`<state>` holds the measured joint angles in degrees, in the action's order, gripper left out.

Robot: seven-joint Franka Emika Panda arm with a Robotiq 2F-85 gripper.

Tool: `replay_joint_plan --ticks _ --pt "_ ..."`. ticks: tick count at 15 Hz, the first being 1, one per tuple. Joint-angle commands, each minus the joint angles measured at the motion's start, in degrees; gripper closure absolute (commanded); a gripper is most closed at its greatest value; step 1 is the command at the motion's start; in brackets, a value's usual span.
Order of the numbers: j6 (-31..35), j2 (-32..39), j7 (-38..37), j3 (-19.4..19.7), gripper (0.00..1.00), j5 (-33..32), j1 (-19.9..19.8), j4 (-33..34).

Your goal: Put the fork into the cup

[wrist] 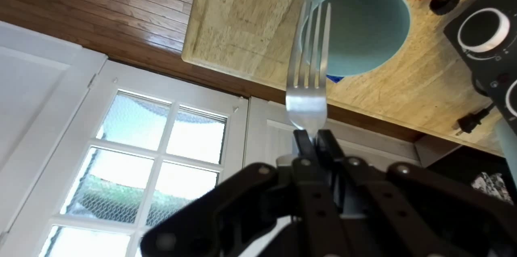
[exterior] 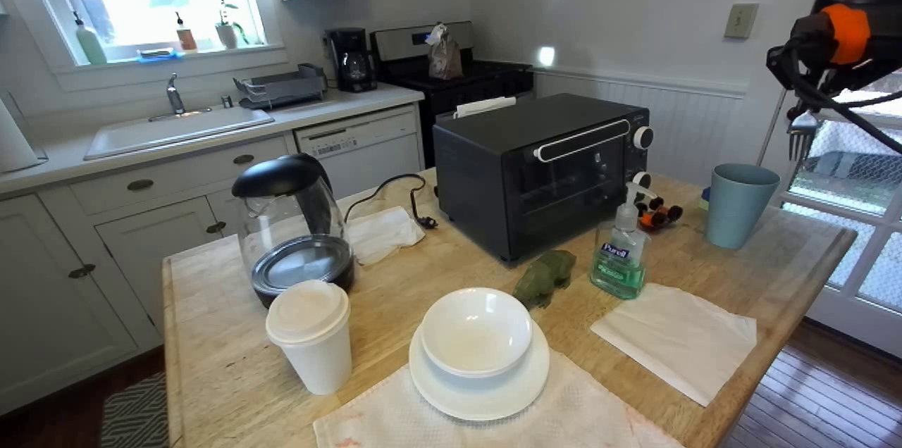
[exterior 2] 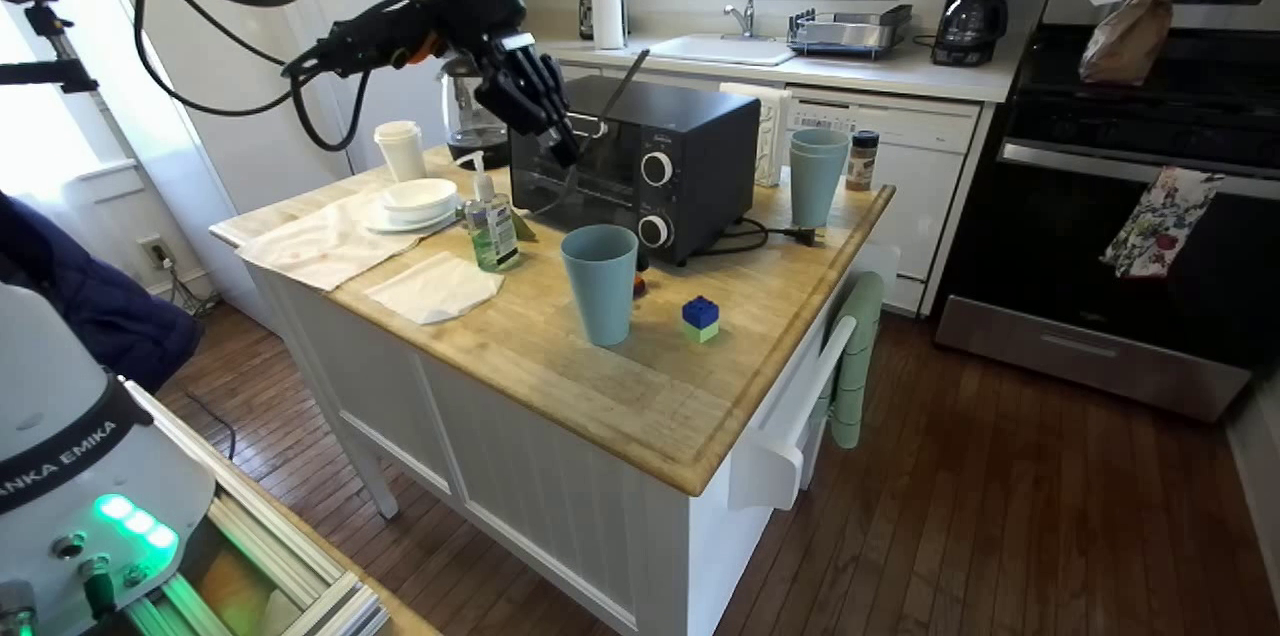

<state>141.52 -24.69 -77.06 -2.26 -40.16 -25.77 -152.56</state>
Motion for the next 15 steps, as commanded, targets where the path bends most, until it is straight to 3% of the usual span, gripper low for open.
replay_joint_plan --ticks 1,5,11,12,15 --pt "6.7 4.2 -5.8 1.1 0.98 -8.6 -1.0 1.0" --pt "11.0 7.8 -11.9 2.5 0.98 -16.3 -0.4 1.5" --pt "11.3 12.1 -20.5 5.6 0.98 -28.4 2.1 2.7" --pt "12.3 12.8 -22.4 2.9 0.98 -29.7 -0.7 2.7" --pt "12.9 14.8 -27.0 2.7 0.98 -33.2 -0.2 2.8"
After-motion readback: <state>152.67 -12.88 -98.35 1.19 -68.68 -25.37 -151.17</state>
